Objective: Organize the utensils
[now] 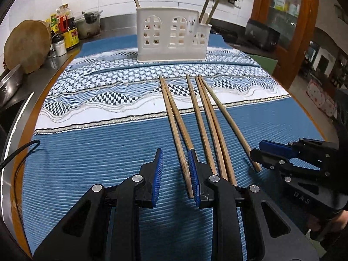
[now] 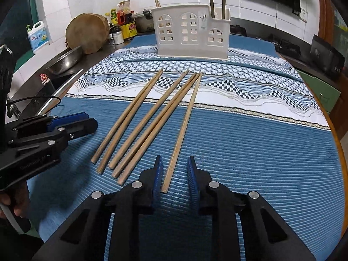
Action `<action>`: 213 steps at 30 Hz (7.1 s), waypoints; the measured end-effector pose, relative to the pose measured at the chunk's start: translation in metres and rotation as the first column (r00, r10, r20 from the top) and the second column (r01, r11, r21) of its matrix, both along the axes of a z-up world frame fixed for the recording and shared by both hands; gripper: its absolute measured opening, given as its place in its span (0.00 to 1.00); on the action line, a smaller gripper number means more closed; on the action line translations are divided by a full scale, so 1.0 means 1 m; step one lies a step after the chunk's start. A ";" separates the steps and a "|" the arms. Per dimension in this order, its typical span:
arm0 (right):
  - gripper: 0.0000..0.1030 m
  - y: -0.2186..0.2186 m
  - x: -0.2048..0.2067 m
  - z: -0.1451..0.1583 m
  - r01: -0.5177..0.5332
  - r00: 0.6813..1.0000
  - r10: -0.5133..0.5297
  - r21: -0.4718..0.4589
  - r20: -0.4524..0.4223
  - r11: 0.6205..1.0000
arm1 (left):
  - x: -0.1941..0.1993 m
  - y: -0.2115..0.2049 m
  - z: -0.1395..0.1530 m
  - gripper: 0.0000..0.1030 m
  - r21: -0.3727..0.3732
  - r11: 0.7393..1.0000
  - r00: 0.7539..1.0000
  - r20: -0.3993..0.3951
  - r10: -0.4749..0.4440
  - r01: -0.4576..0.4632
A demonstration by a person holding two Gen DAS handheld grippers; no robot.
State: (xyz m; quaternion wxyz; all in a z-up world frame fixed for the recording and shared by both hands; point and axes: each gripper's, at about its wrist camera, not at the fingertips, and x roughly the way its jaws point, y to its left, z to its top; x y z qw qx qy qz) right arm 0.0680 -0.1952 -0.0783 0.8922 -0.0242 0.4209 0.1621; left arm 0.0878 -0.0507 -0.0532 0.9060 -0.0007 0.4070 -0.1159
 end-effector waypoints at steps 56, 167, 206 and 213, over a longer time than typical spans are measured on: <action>0.09 0.004 0.011 -0.006 0.015 1.000 -0.015 -0.045 0.002 0.999 | 0.025 -0.012 -0.022 0.08 0.034 0.999 0.998 -0.067 -0.014 0.016; 0.37 -0.020 0.022 0.153 -0.131 0.952 0.113 0.046 0.285 0.990 | 0.027 0.053 0.160 0.08 -0.107 0.994 0.908 0.415 0.066 -0.023; 0.20 0.026 -0.013 -0.004 -0.071 0.996 0.074 0.057 -0.043 0.996 | -0.005 0.034 0.040 0.09 -0.113 0.994 0.991 0.133 0.023 -0.008; 0.18 0.038 -0.014 -0.005 -0.080 0.996 0.081 0.009 -0.029 0.997 | -0.005 0.032 0.033 0.09 -0.110 0.994 0.994 0.108 0.017 -0.005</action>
